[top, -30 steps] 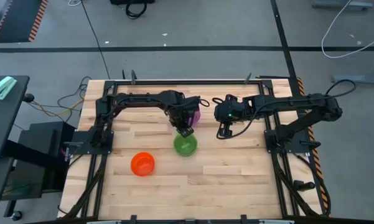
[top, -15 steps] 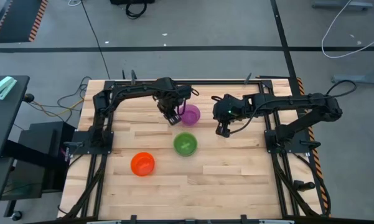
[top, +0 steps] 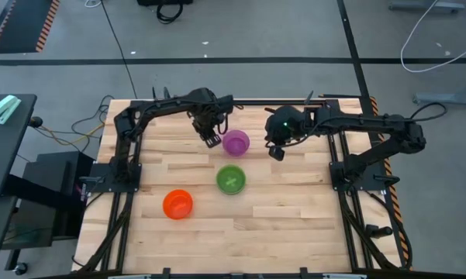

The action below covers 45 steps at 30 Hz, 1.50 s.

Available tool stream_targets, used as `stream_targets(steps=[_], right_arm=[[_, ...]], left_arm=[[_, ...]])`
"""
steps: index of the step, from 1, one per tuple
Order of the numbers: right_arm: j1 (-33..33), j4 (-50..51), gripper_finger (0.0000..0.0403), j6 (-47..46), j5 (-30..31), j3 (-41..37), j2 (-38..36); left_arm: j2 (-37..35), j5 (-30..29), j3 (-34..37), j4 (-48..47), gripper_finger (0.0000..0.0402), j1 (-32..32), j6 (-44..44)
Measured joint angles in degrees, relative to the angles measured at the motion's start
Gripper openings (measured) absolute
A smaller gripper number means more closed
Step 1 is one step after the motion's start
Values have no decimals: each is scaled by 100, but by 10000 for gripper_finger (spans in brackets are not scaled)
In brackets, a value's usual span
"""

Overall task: Nest bowls inside each other
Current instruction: Stack the purple bowl on top of the green bowl

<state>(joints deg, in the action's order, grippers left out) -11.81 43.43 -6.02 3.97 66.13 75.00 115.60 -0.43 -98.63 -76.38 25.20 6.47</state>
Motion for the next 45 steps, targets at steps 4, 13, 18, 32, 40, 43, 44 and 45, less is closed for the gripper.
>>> stream_targets(steps=[4, 13, 18, 32, 40, 43, 44, 45], right_arm=[[-81, -11, 45, 17, 0, 4, 44], [-381, -325, 62, 234, -252, 9, 641], [-693, -617, 62, 502, -526, 29, 1120], [-1146, -99, 62, 732, -1011, 1529, 2706], [-1292, 286, 62, 776, -1269, 1967, 3300], [-1387, 285, 60, 752, -1545, 1967, 3408], [-1412, 299, 59, 727, -1548, 1967, 3420], [-1433, 311, 57, 727, -1551, 1967, 3430]], left_arm=[[1, 0, 0, 126, 112, 220, -137], [-5, 1, 290, 260, 109, 759, -409], [-112, 2, 979, 236, 105, 1012, -384], [-2145, 22, 3393, 1452, 105, 751, 120], [-3344, 33, 4196, 1875, 105, 3, 815], [-3587, 29, 4292, 1884, 106, -319, 1049], [-3631, 26, 4305, 1879, 105, -432, 1115], [-3671, 28, 4306, 1883, 105, -546, 1202]])
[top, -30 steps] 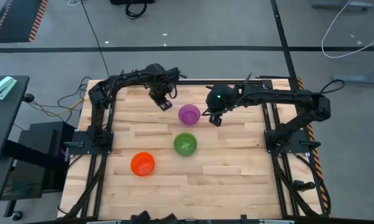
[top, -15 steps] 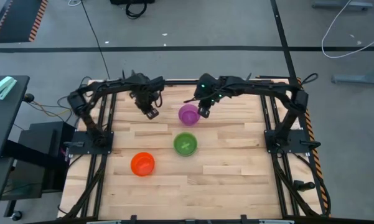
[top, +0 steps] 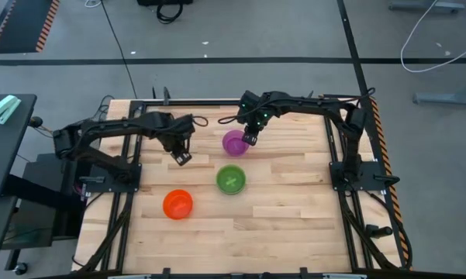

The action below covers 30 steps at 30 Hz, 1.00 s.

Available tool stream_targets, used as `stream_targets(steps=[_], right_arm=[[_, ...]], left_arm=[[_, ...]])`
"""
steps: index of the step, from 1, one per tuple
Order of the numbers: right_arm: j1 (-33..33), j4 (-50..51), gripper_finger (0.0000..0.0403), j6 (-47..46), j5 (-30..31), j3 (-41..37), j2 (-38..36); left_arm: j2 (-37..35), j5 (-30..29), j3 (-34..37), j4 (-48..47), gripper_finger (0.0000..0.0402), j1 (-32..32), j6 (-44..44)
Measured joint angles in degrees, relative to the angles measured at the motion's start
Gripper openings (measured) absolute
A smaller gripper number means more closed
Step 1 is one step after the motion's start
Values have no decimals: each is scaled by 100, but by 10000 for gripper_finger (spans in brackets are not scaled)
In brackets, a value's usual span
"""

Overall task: Nest bowls inside each other
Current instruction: Stack the purple bowl on top of the green bowl

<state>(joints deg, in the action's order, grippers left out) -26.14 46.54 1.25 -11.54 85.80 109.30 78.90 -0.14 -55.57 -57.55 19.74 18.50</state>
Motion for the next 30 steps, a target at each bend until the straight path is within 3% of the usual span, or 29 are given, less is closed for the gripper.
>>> stream_targets(steps=[13, 30], right_arm=[[-130, -152, 43, -126, -181, 2, 209], [-32, -231, 43, -321, -294, -2, 441]], left_arm=[[-75, -6, 0, 123, 101, -1216, 631], [-70, -28, 0, 265, 96, -1547, 678]])
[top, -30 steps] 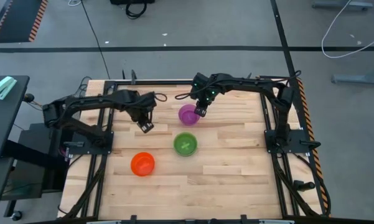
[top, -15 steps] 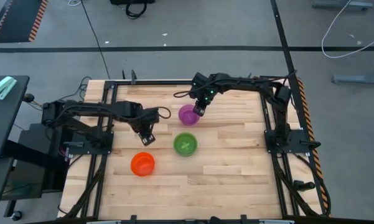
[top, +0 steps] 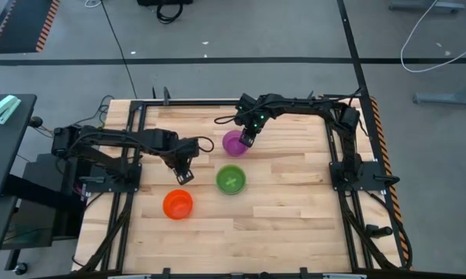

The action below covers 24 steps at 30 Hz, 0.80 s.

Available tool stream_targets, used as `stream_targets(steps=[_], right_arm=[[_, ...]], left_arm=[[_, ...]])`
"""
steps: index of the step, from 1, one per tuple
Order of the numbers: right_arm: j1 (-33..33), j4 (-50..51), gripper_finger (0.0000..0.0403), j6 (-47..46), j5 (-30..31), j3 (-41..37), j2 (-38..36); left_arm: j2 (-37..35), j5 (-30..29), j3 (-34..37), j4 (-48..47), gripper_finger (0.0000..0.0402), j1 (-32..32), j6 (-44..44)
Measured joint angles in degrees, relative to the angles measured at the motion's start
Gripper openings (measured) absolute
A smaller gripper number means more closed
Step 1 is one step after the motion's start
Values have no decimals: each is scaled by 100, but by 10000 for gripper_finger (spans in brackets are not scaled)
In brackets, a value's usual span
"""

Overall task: Nest bowls inside each other
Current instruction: Stack the purple bowl on top of the green bowl

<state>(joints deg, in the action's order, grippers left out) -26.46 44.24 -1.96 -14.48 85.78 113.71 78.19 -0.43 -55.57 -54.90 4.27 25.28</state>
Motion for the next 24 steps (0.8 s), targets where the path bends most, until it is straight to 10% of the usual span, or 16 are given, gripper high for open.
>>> stream_targets(steps=[24], right_arm=[[-50, -125, 43, -84, 396, 0, -2]], left_arm=[[0, 0, -2, 31, 97, -2, -33]])
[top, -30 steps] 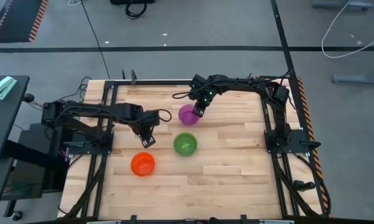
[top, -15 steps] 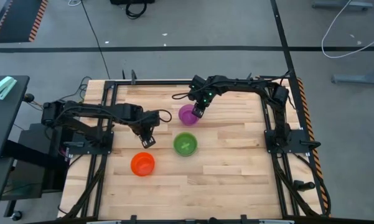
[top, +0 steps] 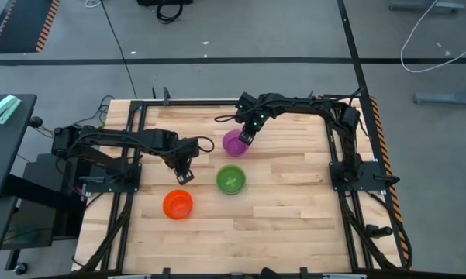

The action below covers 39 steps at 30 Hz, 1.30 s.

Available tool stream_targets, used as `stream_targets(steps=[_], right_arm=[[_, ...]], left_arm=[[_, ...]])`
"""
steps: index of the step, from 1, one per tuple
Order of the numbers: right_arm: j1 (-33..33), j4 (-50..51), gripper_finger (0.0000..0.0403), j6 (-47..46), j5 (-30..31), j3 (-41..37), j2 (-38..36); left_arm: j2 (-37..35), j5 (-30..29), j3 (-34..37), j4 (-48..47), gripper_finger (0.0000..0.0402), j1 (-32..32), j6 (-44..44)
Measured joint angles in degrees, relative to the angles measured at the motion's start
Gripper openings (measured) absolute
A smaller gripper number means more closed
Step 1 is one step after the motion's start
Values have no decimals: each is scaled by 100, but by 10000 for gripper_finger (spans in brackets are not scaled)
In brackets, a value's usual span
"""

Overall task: Nest bowls inside each other
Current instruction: Stack the purple bowl on top of the green bowl

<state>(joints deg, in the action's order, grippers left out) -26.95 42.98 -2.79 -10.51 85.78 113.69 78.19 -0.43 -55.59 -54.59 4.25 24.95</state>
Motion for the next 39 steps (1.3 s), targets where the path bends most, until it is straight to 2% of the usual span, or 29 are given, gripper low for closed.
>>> stream_targets(steps=[7, 18, 39], right_arm=[[-3, -22, 43, -1, 28, -16, -2], [-52, -355, 43, -57, 27, -525, -11], [-254, -549, 43, 29, 19, -492, -11]], left_arm=[[0, 0, 0, 0, 90, 0, -2], [0, 0, 0, 20, 91, 0, -2], [0, 1, 0, 76, 82, 2, -4]])
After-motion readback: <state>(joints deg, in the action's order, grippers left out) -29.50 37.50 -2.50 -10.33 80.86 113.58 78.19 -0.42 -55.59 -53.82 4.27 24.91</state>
